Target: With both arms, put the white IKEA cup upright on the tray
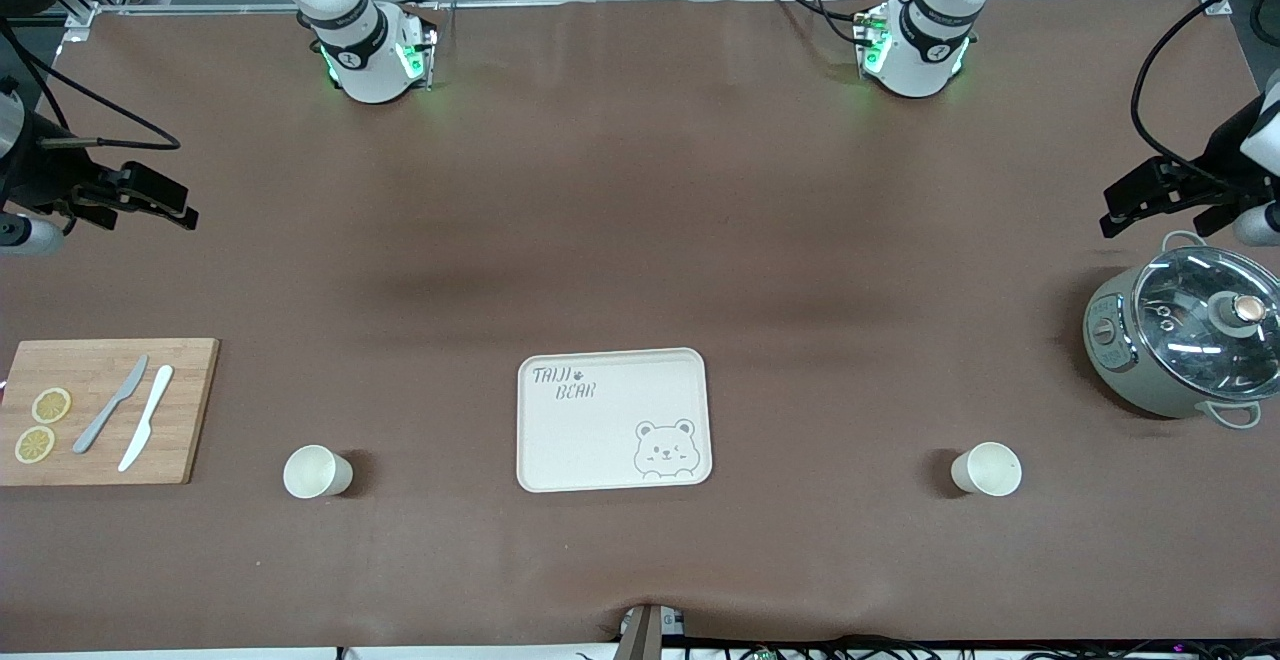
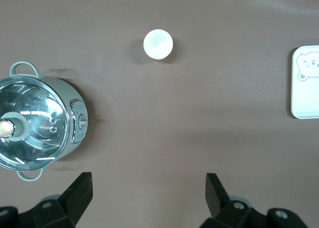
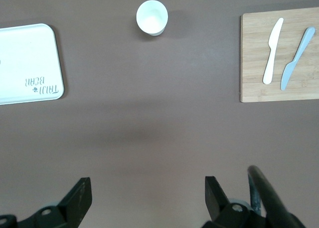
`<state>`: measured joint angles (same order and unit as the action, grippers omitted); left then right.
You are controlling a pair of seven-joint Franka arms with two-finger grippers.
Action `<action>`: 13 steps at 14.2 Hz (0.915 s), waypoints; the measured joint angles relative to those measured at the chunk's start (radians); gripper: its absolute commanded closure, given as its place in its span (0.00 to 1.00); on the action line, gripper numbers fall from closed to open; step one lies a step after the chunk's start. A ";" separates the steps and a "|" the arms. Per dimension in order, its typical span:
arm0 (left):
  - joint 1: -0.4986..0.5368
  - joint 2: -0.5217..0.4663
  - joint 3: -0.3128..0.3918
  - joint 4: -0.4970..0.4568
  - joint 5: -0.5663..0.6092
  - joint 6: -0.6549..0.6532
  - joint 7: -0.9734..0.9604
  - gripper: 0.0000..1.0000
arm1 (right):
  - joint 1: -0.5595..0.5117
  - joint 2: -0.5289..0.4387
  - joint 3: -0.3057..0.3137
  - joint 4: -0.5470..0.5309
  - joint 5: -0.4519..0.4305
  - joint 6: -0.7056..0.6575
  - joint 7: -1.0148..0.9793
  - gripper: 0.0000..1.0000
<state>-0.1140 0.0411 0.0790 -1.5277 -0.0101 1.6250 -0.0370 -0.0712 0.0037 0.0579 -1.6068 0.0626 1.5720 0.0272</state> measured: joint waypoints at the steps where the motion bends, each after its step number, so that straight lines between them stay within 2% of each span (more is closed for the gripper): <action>1: 0.000 0.011 0.000 0.000 0.000 0.000 0.000 0.00 | 0.000 0.000 0.000 0.001 0.000 0.000 0.000 0.00; 9: 0.003 0.113 0.002 0.000 0.003 0.045 0.006 0.00 | 0.000 0.018 -0.005 0.000 0.000 0.003 -0.011 0.00; 13: 0.004 0.195 0.004 0.000 0.022 0.125 0.006 0.00 | -0.001 0.102 -0.008 -0.001 0.000 0.137 -0.017 0.00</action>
<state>-0.1097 0.2360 0.0825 -1.5278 0.0115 1.7496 -0.0314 -0.0726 0.1054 0.0496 -1.6078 0.0625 1.7086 0.0104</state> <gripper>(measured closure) 0.000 0.000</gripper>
